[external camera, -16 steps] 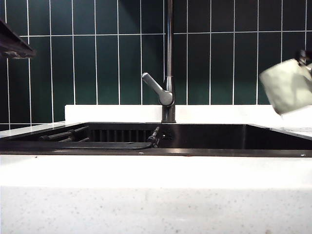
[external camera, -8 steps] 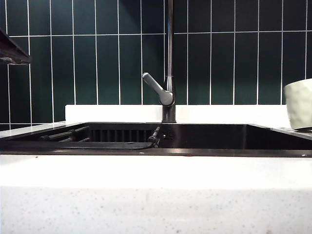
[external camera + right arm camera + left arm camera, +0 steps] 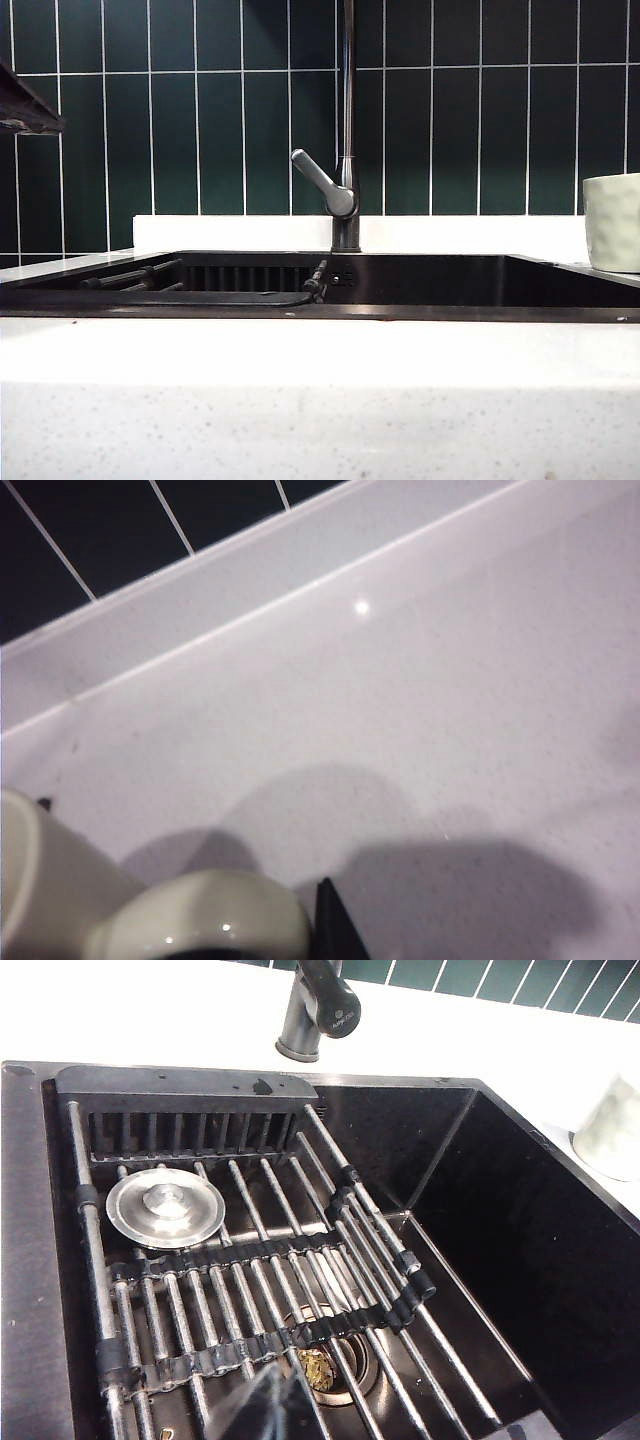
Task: Pick up the mug next to the sink, go to the faucet to get some water, pour the water into the sink, and finally put the mug back to its place.
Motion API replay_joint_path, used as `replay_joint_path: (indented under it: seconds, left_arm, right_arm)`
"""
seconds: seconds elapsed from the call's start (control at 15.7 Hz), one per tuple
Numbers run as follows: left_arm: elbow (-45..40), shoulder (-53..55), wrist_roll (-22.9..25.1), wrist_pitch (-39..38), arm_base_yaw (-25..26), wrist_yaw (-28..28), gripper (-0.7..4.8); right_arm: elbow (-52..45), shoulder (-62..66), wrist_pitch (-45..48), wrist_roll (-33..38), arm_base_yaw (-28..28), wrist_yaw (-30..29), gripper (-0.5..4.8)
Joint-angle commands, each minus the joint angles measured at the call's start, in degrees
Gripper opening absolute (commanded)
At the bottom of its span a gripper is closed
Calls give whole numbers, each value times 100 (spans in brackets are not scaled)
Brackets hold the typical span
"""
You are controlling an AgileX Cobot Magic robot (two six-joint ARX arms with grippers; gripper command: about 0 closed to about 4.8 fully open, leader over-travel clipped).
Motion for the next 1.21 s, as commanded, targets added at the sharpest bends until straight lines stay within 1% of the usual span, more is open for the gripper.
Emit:
replay_joint_path:
  seconds: [0.06,0.25,0.38,0.45,0.57,0.64,0.7,0.76,0.83,0.95,1.02,1.08,1.21]
  left_arm:
    - [11,-15,4,31,-7,50,-3]
    - [11,-20,0,31,-7,111,-3]
    - [13,-33,0,35,-7,319,-3]
    - [13,-87,-2,37,-7,352,-3]
    - [13,-262,-2,11,-7,352,-3]
    - [13,-372,0,-66,-7,398,-3]
    - [13,-455,0,-153,-7,496,-3]
    - [13,-549,4,-184,-4,621,-3]
    - [13,-555,13,-129,-7,684,-2]
    - [15,-557,24,2,-4,678,-2]
    - [15,-575,48,-50,-4,673,-3]
    - [15,-623,109,-131,-4,662,-3]
    - [15,-964,420,-654,-4,518,-3]
  right_arm:
    - [20,-409,-476,-275,0,-11,117]
    - [20,-999,-1158,-286,0,-11,117]
    - [20,-1331,-1709,-295,9,-46,102]
    - [20,-1502,-1991,-444,13,-151,102]
    - [22,-1851,-2557,-752,55,-166,102]
    - [24,-2057,-2850,-870,68,-229,73]
    - [24,-2232,-3016,-960,103,-352,56]
    - [24,-2487,-3128,-1320,153,-691,43]
    - [24,-2752,-3191,-1491,240,-787,41]
    - [24,-3504,-3480,-1600,402,-776,36]
    - [24,-4019,-3672,-1615,461,-763,21]
    - [26,-4387,-3847,-1617,494,-765,21]
    - [24,-5327,-4468,-1617,520,-785,21]
